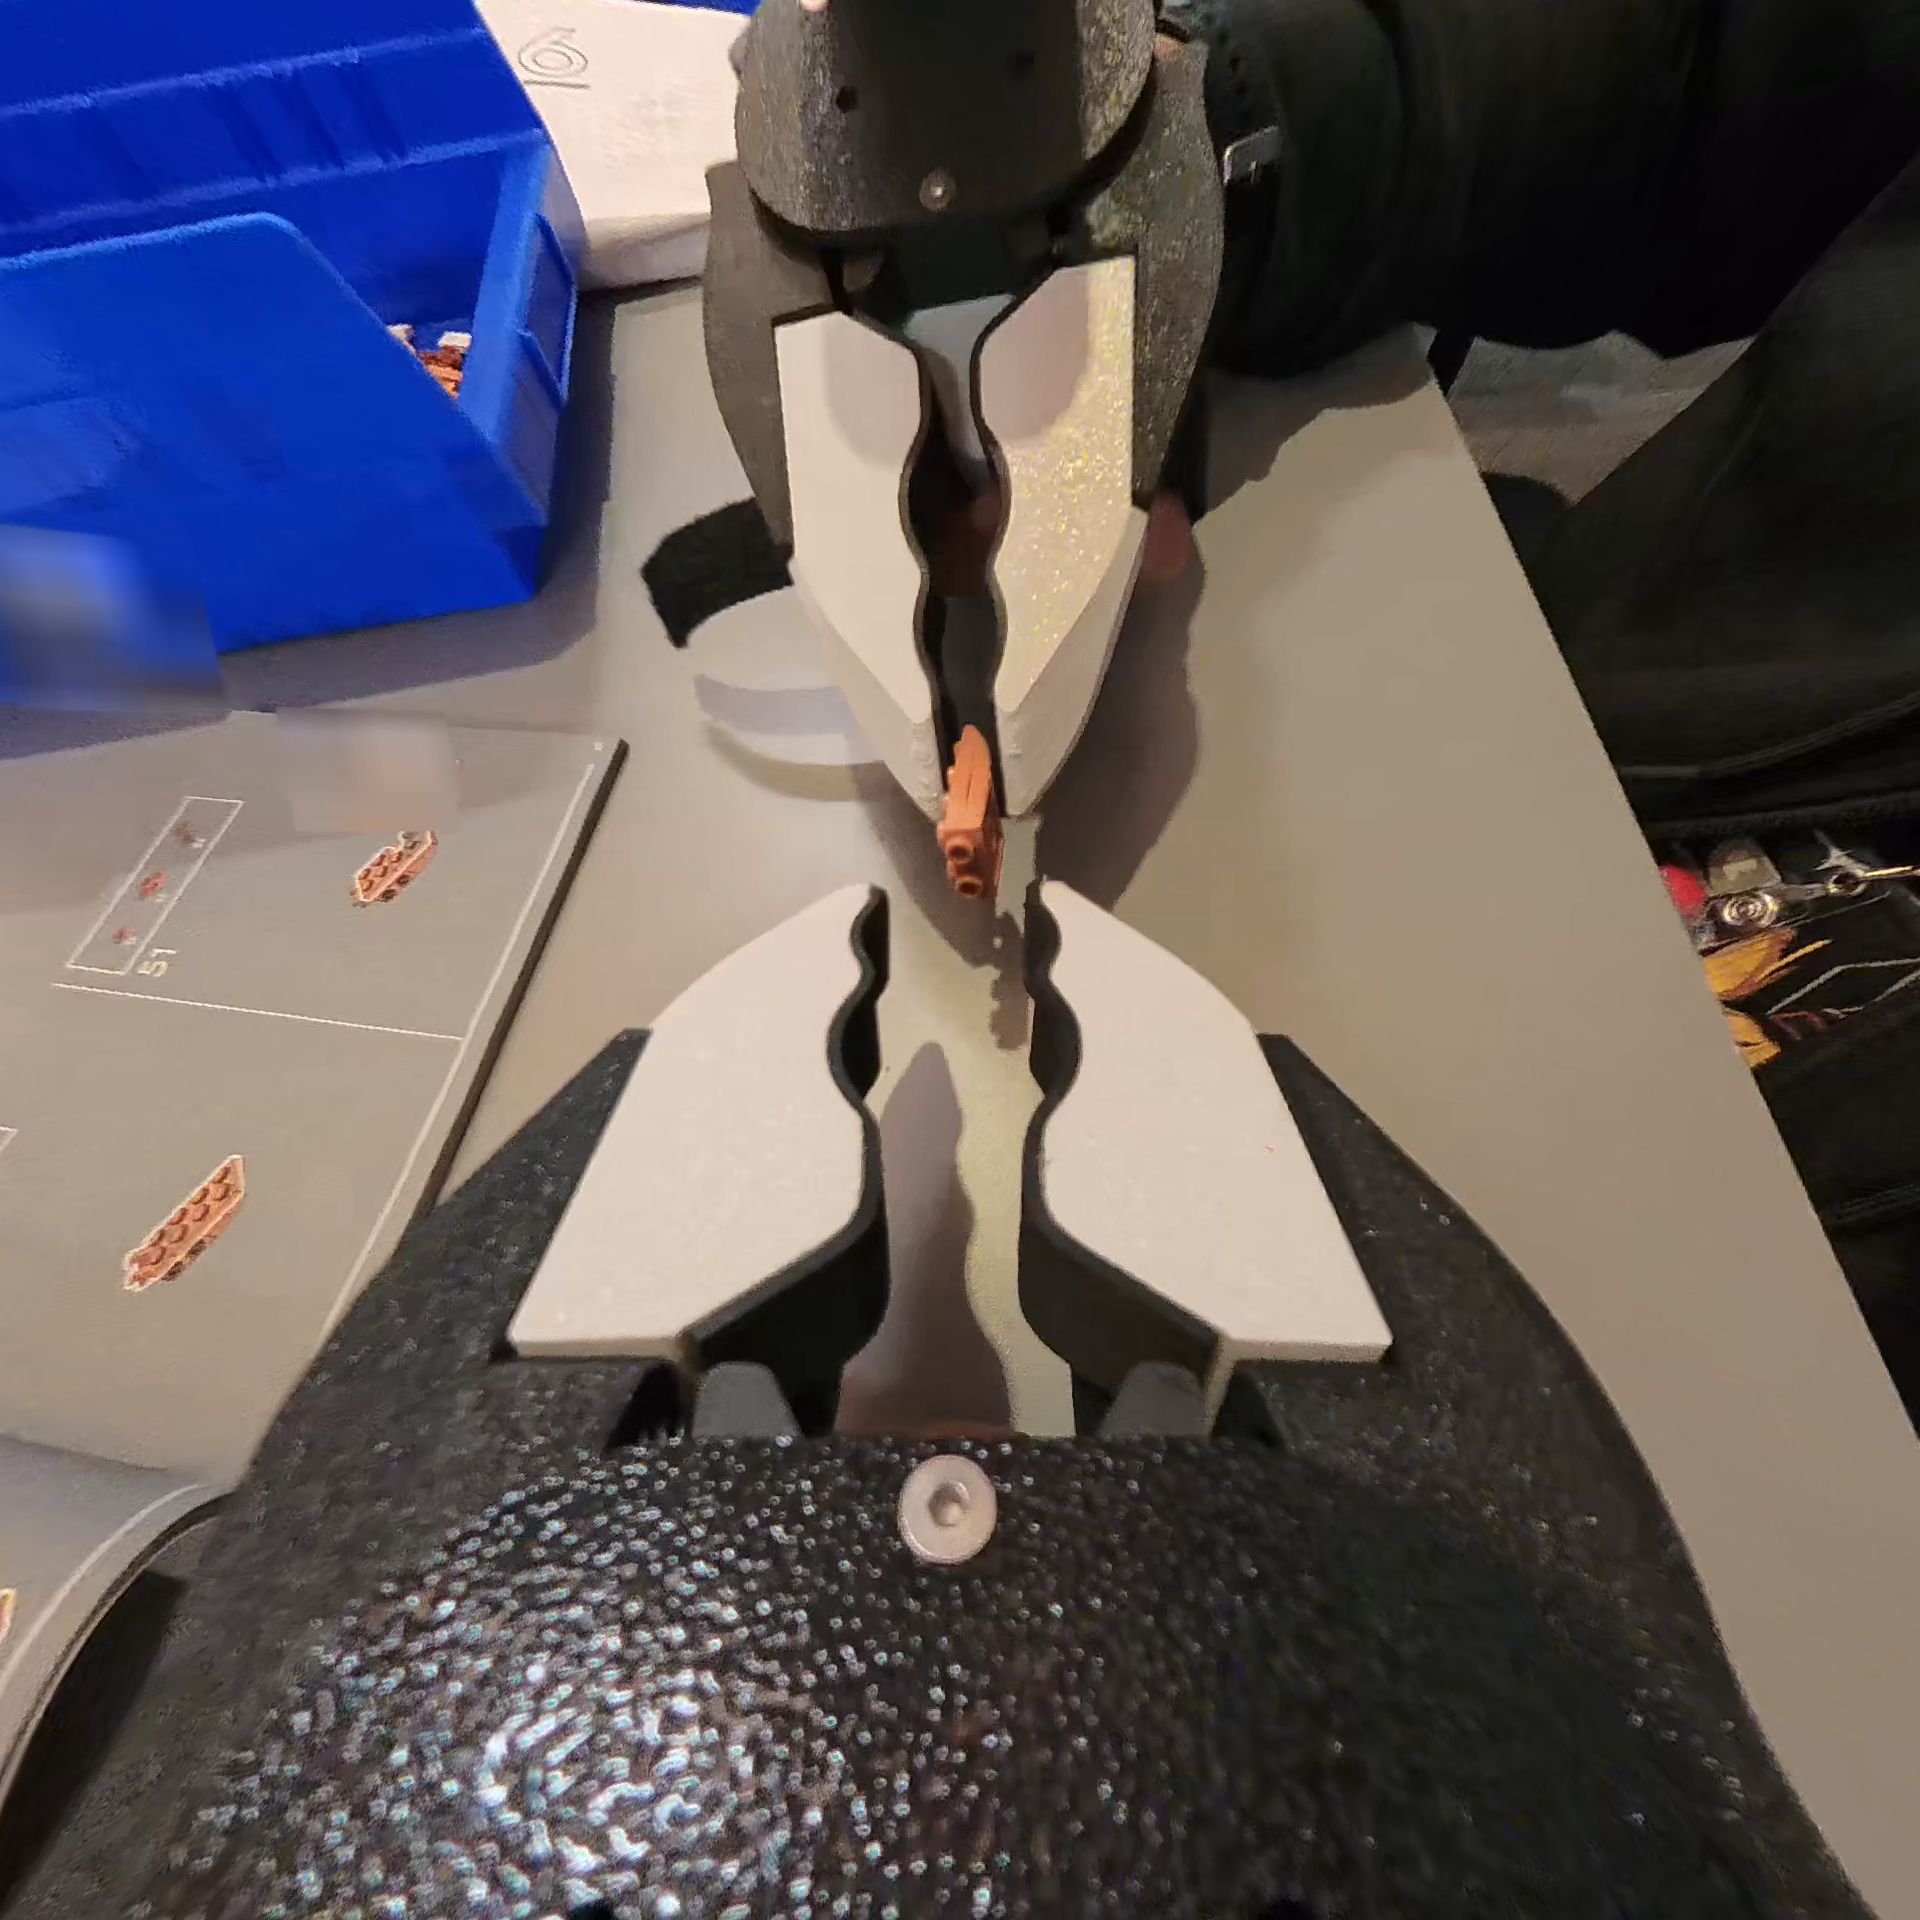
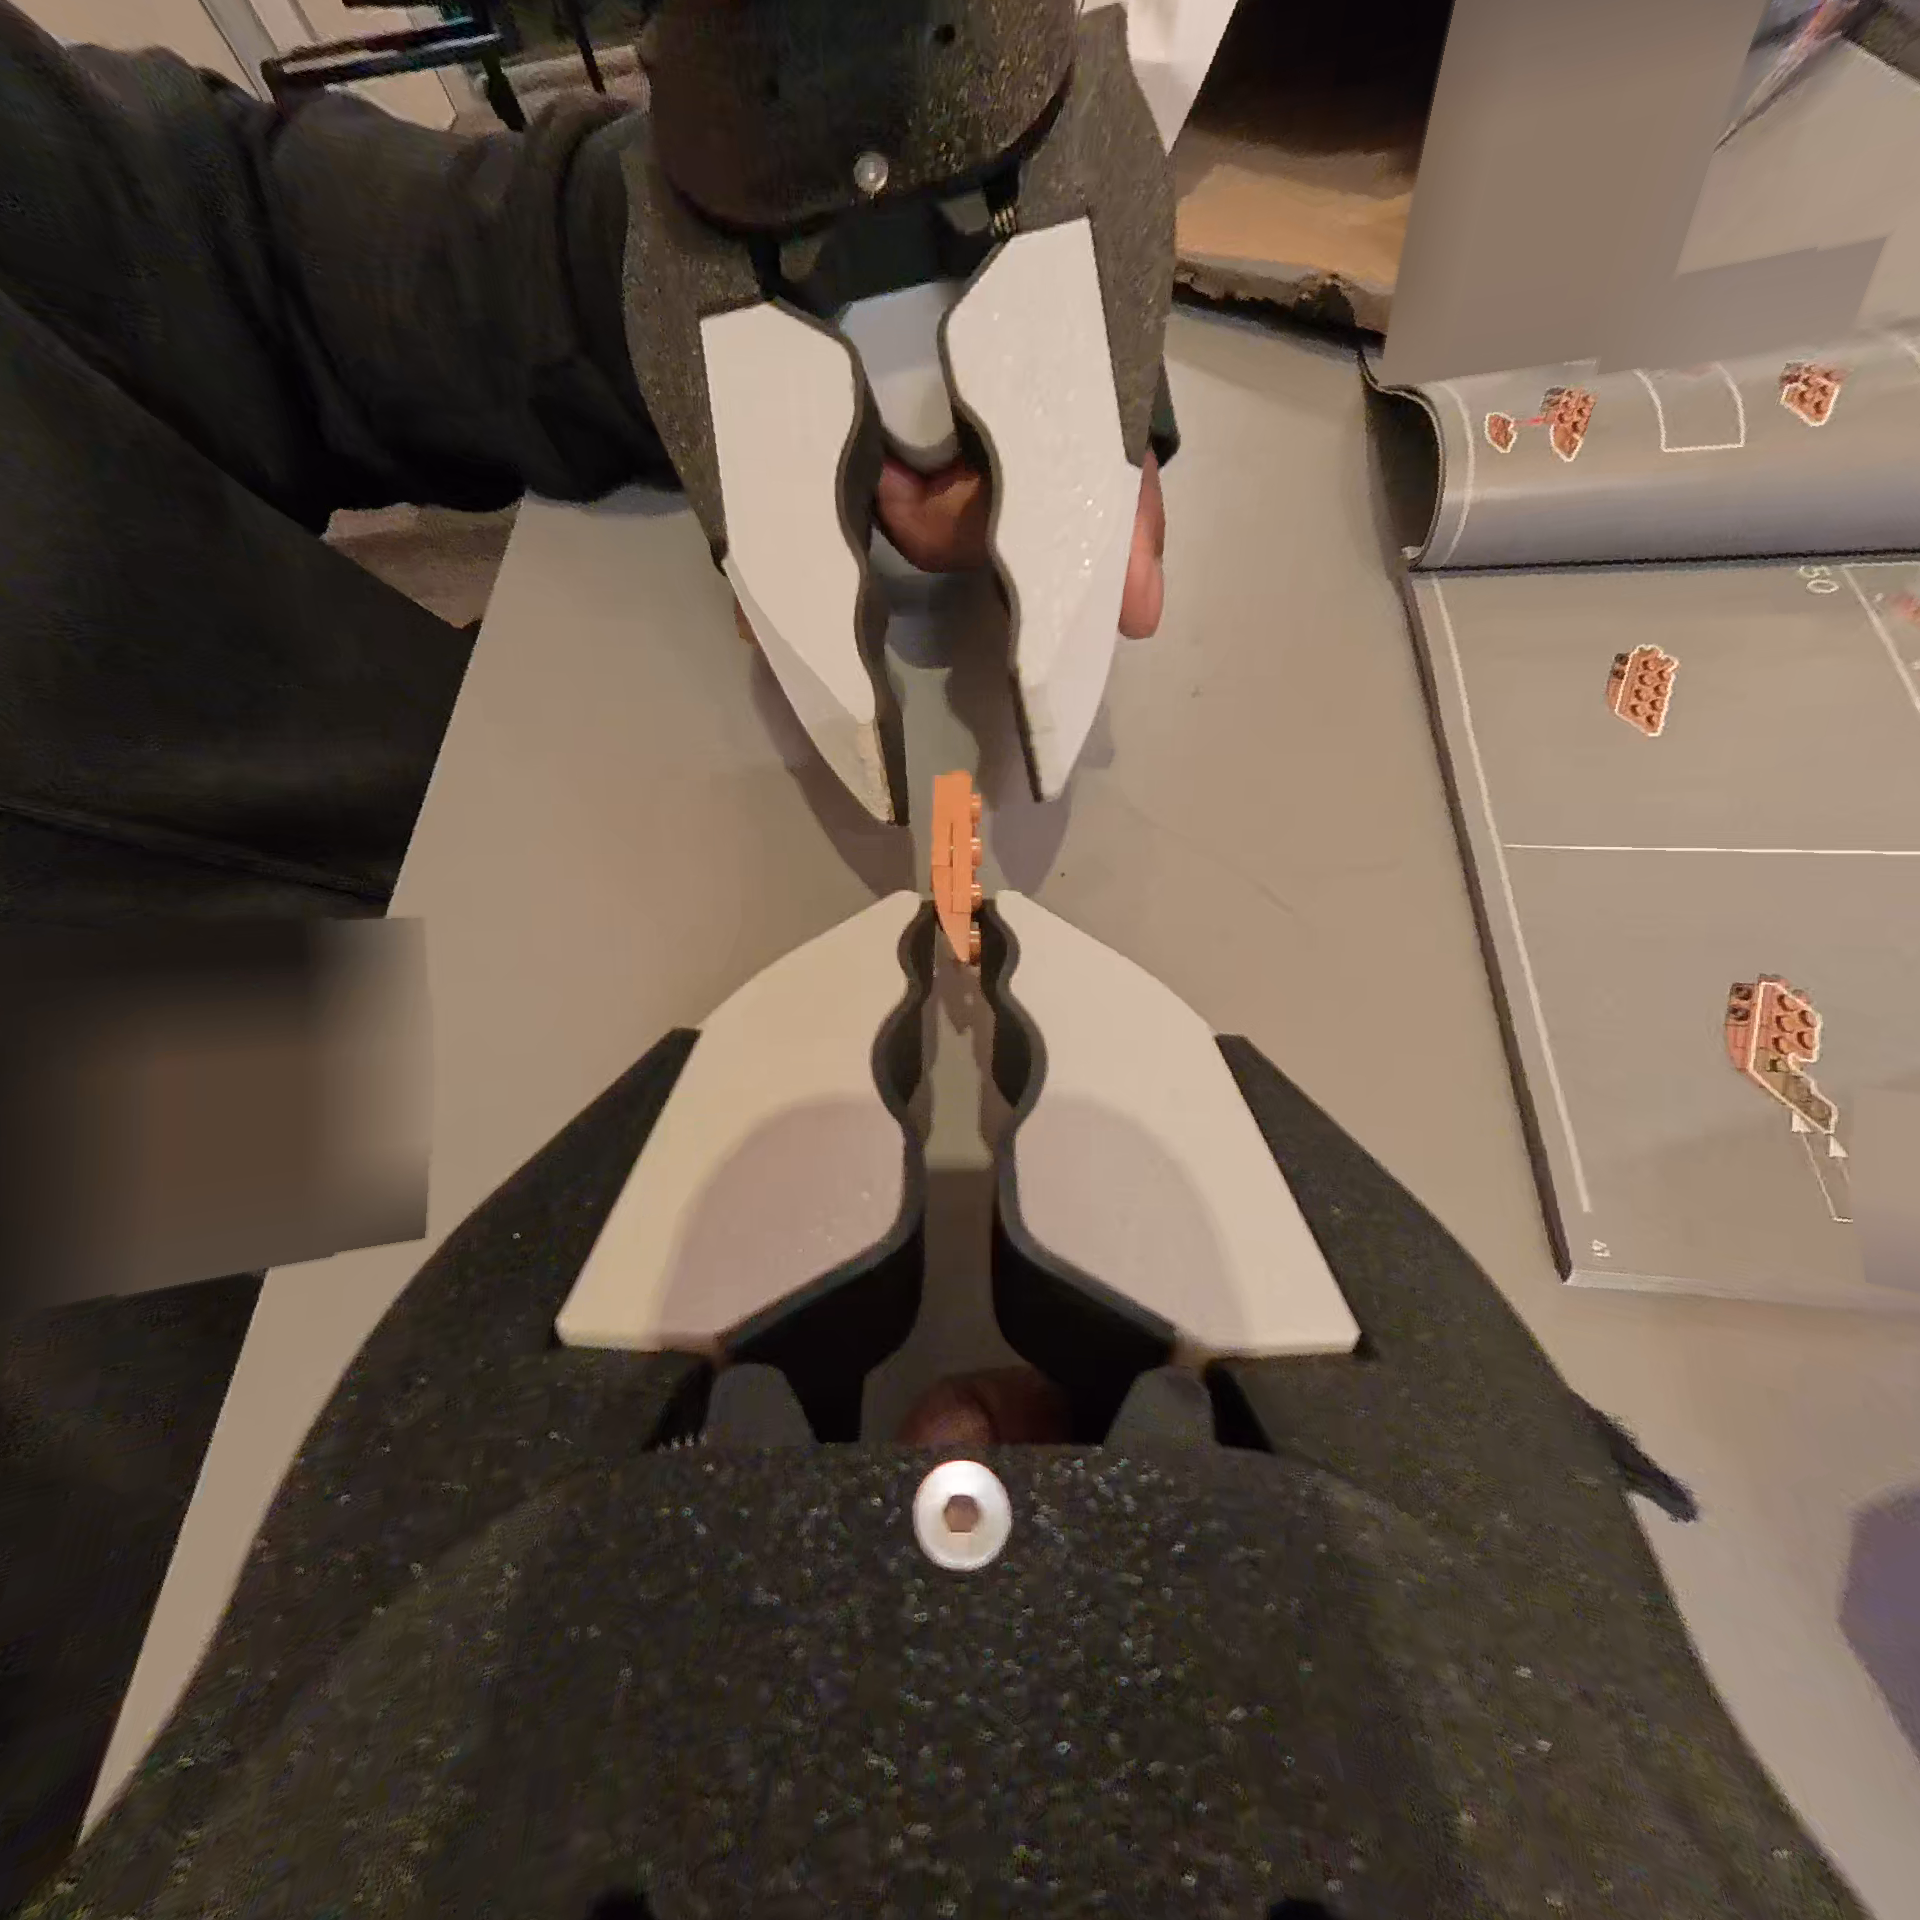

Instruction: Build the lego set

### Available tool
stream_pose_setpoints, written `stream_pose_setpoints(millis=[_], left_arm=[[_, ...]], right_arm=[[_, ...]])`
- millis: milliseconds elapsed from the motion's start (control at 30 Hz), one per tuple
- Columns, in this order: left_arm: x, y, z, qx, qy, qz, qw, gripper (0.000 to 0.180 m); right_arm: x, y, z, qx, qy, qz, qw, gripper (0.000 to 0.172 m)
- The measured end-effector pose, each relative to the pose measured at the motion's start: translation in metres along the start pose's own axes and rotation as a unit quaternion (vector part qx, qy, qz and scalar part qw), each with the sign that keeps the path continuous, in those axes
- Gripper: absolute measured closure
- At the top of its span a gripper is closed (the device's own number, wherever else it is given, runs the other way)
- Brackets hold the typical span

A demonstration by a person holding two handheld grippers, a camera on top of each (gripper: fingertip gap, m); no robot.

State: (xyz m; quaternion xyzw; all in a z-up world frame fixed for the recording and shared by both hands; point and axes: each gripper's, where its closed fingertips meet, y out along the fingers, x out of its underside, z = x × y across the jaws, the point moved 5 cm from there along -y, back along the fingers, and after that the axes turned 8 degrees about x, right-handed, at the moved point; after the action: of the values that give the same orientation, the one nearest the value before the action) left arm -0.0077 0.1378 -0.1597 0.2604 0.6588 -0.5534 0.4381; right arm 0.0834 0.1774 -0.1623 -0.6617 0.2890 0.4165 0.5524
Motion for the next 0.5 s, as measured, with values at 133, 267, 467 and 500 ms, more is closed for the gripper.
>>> stream_pose_setpoints(millis=[133, 267, 467, 500], left_arm=[[-0.0016, 0.0049, 0.0029, 0.004, 0.008, 0.000, 1.000, 0.160], [-0.0035, 0.0078, 0.0045, 0.004, 0.012, 0.004, 1.000, 0.171], [-0.0057, 0.0050, 0.0024, -0.013, 0.015, 0.010, 1.000, 0.173], [-0.0061, 0.0043, 0.0020, -0.017, 0.017, 0.009, 1.000, 0.173]], right_arm=[[-0.0014, 0.0010, -0.0013, 0.000, 0.001, 0.003, 1.000, 0.164], [-0.0006, 0.0039, -0.0036, 0.003, -0.010, -0.004, 1.000, 0.164], [-0.0025, 0.0068, -0.0029, 0.050, -0.050, -0.007, 0.997, 0.157], [-0.0031, 0.0069, -0.0031, 0.061, -0.064, -0.006, 0.996, 0.157]])
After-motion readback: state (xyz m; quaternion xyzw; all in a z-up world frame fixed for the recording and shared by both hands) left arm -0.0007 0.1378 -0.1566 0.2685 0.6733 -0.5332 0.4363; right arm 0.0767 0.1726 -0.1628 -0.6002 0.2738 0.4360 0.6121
